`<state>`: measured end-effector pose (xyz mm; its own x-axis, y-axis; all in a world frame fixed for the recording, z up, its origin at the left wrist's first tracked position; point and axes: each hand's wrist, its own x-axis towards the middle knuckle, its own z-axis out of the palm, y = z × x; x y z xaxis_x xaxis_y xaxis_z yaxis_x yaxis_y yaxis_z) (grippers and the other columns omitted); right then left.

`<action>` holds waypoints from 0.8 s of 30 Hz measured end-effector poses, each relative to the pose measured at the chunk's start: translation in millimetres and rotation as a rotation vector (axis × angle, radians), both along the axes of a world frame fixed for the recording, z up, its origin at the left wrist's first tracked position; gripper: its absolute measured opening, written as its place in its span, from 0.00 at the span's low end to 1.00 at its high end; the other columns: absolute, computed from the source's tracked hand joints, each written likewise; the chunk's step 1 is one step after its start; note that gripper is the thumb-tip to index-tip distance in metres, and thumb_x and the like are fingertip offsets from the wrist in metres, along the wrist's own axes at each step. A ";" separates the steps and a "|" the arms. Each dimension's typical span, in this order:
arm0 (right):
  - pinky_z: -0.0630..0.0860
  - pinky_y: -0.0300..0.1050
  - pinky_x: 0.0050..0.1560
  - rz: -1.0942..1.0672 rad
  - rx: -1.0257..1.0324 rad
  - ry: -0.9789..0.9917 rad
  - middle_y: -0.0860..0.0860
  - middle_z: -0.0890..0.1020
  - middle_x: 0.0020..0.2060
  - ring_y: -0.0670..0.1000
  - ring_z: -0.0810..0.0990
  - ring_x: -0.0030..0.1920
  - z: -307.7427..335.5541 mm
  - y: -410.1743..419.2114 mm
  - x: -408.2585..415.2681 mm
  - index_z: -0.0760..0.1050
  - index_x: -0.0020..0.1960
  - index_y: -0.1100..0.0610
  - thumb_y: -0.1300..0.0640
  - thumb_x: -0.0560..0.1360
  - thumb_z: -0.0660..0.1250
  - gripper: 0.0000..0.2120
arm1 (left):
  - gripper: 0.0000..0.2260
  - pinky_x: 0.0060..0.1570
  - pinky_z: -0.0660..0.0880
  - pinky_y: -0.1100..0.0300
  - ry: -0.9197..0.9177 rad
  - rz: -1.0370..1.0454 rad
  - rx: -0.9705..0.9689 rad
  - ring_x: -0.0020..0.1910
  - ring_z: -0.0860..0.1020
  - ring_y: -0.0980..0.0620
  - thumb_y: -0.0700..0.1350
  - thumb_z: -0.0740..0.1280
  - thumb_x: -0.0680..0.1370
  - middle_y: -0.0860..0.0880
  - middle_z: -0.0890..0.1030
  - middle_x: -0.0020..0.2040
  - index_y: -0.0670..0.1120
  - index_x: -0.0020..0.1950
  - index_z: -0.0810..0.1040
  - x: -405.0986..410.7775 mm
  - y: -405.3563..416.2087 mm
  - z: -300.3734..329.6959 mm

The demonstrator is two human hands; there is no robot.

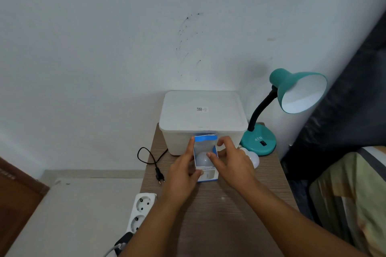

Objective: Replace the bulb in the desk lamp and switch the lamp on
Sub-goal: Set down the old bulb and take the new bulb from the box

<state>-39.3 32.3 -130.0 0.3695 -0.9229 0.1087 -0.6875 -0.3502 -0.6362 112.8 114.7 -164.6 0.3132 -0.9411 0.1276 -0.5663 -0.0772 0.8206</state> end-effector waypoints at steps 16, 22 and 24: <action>0.79 0.48 0.51 0.116 0.207 0.225 0.49 0.75 0.57 0.50 0.78 0.51 -10.3 -22.6 15.7 0.78 0.61 0.48 0.24 0.58 0.60 0.41 | 0.53 0.40 0.74 0.76 -0.024 -0.112 0.078 0.47 0.80 0.71 0.42 0.76 0.72 0.66 0.79 0.46 0.72 0.77 0.41 17.7 -15.2 7.6; 0.75 0.44 0.34 0.142 0.312 0.235 0.48 0.78 0.32 0.48 0.78 0.33 3.9 -31.3 24.5 0.78 0.35 0.53 0.32 0.59 0.71 0.24 | 0.53 0.40 0.77 0.74 -0.043 -0.125 0.067 0.46 0.81 0.68 0.41 0.75 0.71 0.66 0.80 0.45 0.73 0.76 0.41 20.9 -16.0 3.5; 0.68 0.42 0.30 0.156 0.334 0.247 0.48 0.75 0.27 0.47 0.75 0.30 7.8 -33.9 26.9 0.74 0.31 0.52 0.36 0.61 0.74 0.21 | 0.53 0.41 0.76 0.74 -0.044 -0.122 0.074 0.46 0.80 0.69 0.41 0.75 0.71 0.66 0.80 0.46 0.72 0.77 0.40 20.5 -16.8 3.1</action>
